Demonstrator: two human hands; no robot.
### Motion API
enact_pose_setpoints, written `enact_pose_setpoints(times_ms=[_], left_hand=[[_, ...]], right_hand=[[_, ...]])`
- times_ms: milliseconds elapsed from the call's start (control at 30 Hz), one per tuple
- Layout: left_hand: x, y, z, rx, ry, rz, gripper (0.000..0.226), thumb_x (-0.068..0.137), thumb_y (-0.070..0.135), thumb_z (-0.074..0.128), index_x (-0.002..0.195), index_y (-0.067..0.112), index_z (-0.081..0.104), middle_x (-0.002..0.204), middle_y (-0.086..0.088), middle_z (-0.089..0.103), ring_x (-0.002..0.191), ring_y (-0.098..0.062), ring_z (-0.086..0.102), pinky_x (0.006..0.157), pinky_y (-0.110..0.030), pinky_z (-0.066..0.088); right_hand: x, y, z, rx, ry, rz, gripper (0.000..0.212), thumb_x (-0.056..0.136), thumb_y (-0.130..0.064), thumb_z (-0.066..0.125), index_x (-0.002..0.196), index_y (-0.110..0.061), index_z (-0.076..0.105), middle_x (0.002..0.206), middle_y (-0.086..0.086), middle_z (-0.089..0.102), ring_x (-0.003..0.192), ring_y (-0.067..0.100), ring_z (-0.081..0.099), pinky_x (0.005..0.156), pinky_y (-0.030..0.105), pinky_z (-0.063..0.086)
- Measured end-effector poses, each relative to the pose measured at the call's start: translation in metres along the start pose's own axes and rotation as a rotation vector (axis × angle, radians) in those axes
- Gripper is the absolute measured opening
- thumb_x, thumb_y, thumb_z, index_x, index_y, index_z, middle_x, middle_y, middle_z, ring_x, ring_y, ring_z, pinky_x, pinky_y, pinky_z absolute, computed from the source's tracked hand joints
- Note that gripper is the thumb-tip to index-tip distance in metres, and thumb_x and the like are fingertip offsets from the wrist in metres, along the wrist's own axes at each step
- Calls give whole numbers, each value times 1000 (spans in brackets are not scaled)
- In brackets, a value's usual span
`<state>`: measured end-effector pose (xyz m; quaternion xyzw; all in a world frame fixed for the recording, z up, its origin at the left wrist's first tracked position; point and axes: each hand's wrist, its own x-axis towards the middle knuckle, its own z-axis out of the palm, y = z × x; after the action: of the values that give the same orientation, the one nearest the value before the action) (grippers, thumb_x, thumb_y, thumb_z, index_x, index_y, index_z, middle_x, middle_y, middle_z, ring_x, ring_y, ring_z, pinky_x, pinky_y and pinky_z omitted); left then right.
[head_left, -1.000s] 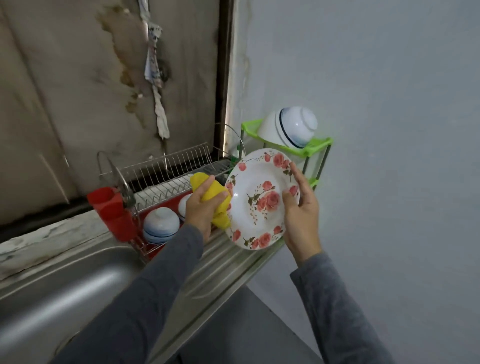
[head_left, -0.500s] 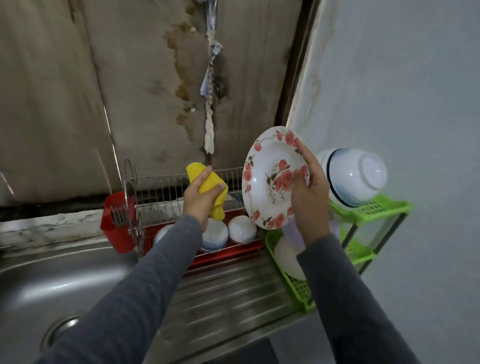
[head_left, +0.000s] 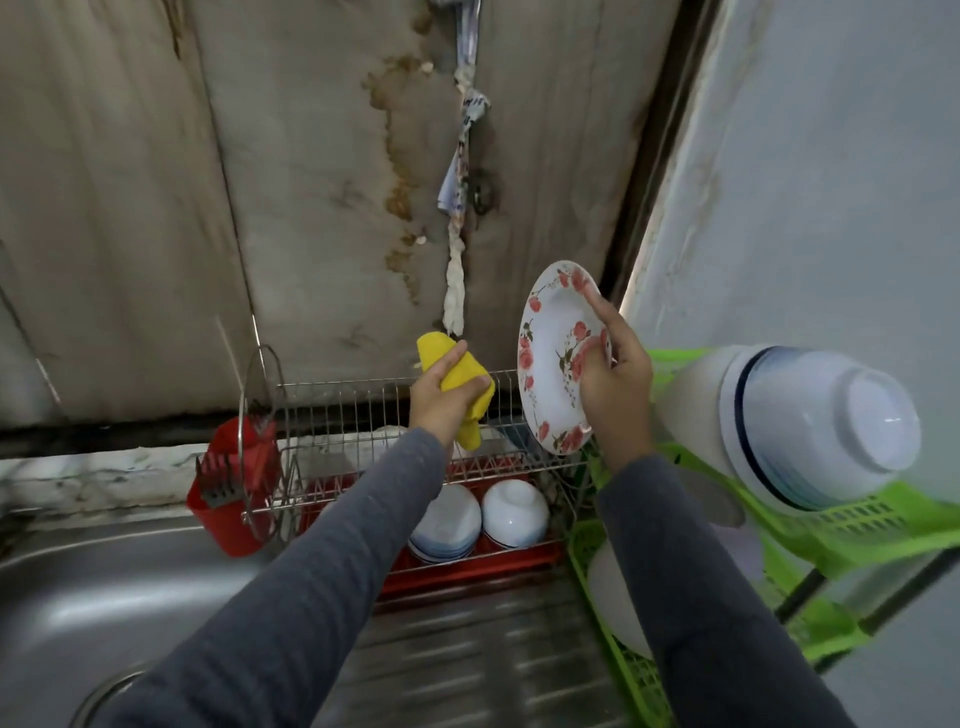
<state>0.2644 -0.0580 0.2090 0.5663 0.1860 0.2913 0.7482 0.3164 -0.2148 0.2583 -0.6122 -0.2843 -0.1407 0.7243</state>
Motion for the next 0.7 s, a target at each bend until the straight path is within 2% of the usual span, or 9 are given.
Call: enact_pose_setpoints(times_ms=[100, 300, 367, 400, 467, 500, 567, 633, 700], left_hand=[[7, -7, 2, 33, 23, -1, 54, 85, 8, 76, 127, 38, 61, 134, -3, 54, 119, -24, 56, 103, -43, 50], [12, -18, 3, 71, 36, -18, 57, 87, 6, 74, 136, 30, 58, 133, -3, 54, 117, -23, 55, 96, -35, 50], [11, -19, 4, 72, 45, -31, 56, 87, 6, 73, 136, 30, 58, 129, -3, 53, 115, -23, 55, 94, -34, 51], [11, -20, 5, 73, 49, -37, 56, 87, 6, 73, 136, 30, 58, 129, -3, 53, 115, -23, 55, 94, -34, 51], [11, -21, 4, 75, 61, -42, 56, 87, 7, 74, 136, 30, 58, 130, -3, 53, 117, -24, 55, 96, -36, 51], [10, -21, 3, 75, 69, -44, 56, 87, 7, 74, 136, 31, 59, 130, -3, 53, 117, -25, 55, 97, -38, 51], [9, -22, 2, 81, 90, -43, 56, 87, 8, 74, 135, 31, 59, 131, -3, 52, 117, -26, 55, 99, -40, 50], [6, -22, 0, 87, 103, -34, 55, 87, 9, 74, 131, 36, 59, 132, -3, 51, 117, -26, 54, 101, -42, 50], [3, -20, -1, 83, 112, -23, 53, 86, 10, 75, 125, 43, 59, 134, -5, 51, 117, -27, 55, 101, -45, 50]], right_hand=[[9, 21, 3, -56, -27, -41, 47, 102, 3, 39, 137, -19, 61, 140, -3, 60, 132, 12, 54, 112, 44, 45], [10, 52, 9, -66, -94, -17, 47, 103, 2, 38, 138, -22, 59, 138, -11, 58, 133, 7, 51, 114, 40, 42], [8, 59, 10, -64, -102, -16, 47, 103, 3, 38, 139, -20, 59, 138, -8, 59, 133, 9, 52, 113, 42, 43], [7, 61, 10, -61, -106, -14, 46, 102, 3, 38, 138, -18, 59, 137, -7, 59, 131, 6, 52, 112, 39, 44], [7, 63, 9, -62, -128, 17, 44, 103, 5, 38, 138, -14, 57, 132, -14, 57, 124, -7, 52, 107, 22, 45], [7, 64, 8, -82, -135, 24, 44, 103, 5, 38, 139, -14, 57, 130, -18, 55, 122, -10, 51, 105, 18, 45], [8, 67, 6, -142, -147, 7, 46, 103, -1, 42, 142, -21, 55, 133, -18, 55, 129, -1, 50, 110, 30, 45], [11, 70, 4, -225, -168, -16, 45, 104, -10, 45, 145, -27, 52, 145, -5, 51, 140, 12, 42, 116, 42, 38], [10, 64, 2, -322, -170, 18, 44, 105, -17, 47, 147, -29, 48, 158, 7, 37, 148, 18, 28, 119, 35, 30]])
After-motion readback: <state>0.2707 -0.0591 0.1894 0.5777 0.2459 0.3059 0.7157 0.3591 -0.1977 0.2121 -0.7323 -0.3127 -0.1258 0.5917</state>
